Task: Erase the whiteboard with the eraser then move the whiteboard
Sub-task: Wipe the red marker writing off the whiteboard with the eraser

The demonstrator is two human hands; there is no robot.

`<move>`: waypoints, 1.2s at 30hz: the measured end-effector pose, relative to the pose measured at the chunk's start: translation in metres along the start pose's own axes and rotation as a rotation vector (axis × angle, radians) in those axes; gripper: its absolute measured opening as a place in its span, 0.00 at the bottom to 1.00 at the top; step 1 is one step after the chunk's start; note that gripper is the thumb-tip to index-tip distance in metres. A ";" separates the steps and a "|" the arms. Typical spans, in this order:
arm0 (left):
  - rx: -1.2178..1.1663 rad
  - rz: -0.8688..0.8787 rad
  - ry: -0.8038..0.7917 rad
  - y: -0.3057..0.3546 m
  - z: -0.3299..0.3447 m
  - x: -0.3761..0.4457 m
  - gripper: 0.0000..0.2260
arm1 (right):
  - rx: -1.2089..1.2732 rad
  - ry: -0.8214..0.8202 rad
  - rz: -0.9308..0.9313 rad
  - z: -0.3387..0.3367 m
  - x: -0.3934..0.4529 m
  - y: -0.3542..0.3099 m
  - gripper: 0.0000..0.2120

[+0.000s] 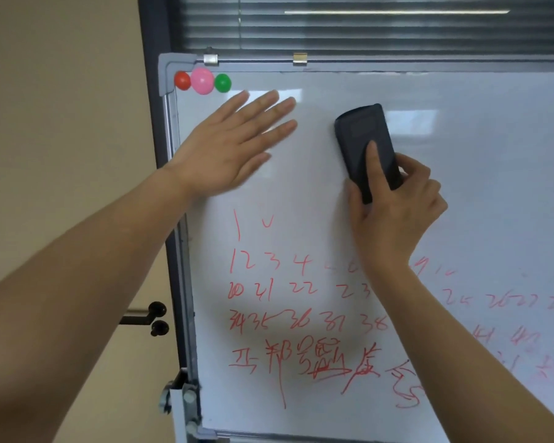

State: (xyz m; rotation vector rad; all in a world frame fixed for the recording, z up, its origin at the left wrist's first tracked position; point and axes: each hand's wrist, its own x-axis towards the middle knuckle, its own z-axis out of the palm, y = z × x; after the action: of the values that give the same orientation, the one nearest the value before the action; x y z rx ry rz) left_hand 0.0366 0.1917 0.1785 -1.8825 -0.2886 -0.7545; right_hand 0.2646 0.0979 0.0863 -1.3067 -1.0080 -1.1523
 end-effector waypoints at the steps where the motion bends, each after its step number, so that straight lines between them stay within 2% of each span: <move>1: -0.004 -0.020 0.011 0.001 0.001 -0.001 0.22 | 0.002 -0.010 -0.006 0.001 -0.003 -0.003 0.22; 5: -0.035 -0.134 0.074 0.003 0.004 -0.009 0.22 | 0.036 -0.012 -0.124 0.007 -0.022 -0.018 0.20; 9: -0.049 -0.115 0.079 -0.001 0.004 -0.012 0.22 | 0.018 -0.012 -0.391 0.015 -0.053 -0.039 0.21; 14: -0.044 -0.125 0.046 0.001 0.005 -0.011 0.23 | 0.054 -0.119 -0.686 0.012 -0.078 -0.034 0.24; 18: -0.050 -0.135 0.013 0.003 0.005 -0.010 0.23 | 0.084 -0.199 -0.908 0.010 -0.073 -0.025 0.25; 21: -0.049 -0.131 0.021 0.003 0.004 -0.011 0.23 | 0.080 -0.193 -1.030 0.010 -0.054 -0.017 0.25; 23: -0.048 -0.126 0.026 0.002 0.004 -0.011 0.23 | 0.064 -0.150 -0.959 0.012 -0.043 -0.018 0.22; 27: -0.071 -0.135 0.023 0.002 0.004 -0.011 0.22 | 0.051 -0.009 -0.648 0.017 -0.025 -0.026 0.14; 31: -0.076 -0.140 0.029 0.003 0.003 -0.011 0.22 | 0.021 0.035 -0.424 0.017 -0.026 -0.037 0.15; 34: -0.080 -0.132 0.035 0.002 0.002 -0.012 0.22 | 0.031 0.020 -0.356 0.017 -0.040 -0.052 0.17; 36: -0.085 -0.124 0.024 0.001 0.001 -0.014 0.22 | 0.037 -0.005 -0.408 0.017 -0.050 -0.060 0.17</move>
State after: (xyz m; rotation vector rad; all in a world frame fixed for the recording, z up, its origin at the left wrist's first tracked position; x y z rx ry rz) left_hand 0.0269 0.1945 0.1693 -1.9477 -0.3662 -0.8842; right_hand 0.1985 0.1219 0.0483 -1.1016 -1.3333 -1.4261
